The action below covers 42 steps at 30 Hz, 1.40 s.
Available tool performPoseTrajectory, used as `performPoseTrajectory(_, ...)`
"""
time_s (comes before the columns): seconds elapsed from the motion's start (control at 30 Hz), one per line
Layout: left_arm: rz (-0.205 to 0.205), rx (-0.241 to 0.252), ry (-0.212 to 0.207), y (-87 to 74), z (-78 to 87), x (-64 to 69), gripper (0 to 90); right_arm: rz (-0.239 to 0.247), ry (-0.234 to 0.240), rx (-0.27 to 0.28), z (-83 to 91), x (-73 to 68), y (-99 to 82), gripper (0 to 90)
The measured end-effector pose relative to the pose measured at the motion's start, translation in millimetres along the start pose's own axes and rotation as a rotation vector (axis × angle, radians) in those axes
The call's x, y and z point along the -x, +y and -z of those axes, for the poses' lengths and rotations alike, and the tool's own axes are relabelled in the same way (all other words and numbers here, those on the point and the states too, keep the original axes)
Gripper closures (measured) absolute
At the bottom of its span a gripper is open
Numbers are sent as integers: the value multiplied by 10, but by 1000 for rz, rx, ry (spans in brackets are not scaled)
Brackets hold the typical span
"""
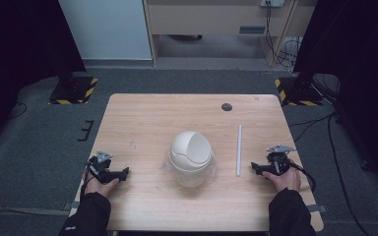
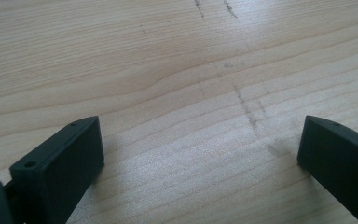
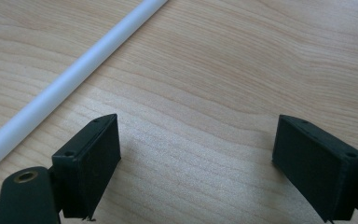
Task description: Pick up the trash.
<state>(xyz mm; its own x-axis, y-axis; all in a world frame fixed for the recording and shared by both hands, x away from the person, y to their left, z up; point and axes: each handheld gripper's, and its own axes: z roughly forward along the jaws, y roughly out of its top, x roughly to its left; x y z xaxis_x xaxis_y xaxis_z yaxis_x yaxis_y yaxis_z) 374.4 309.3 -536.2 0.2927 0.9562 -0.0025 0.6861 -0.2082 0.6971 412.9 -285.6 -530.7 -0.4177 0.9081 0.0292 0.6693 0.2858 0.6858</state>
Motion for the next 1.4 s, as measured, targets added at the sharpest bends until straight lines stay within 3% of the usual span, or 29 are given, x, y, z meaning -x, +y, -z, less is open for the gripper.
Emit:
performPoseTrajectory(0.33,-8,1,-7,-2,3,5,2,44,20,76,125,2,87,149)
performPoseTrajectory(0.47,-14,-1,-11,-3,3,13,0,55,40,138,234,-30,165,147)
performPoseTrajectory(0.83,-16,-2,-15,-3,4,10,0,51,61,222,439,-102,286,144)
performPoseTrajectory(1.23,-21,-2,-19,-1,2,9,0,85,89,285,616,-187,438,149)
performPoseTrajectory(1.4,-22,-2,-20,0,1,9,0,81,94,341,751,-204,519,148)
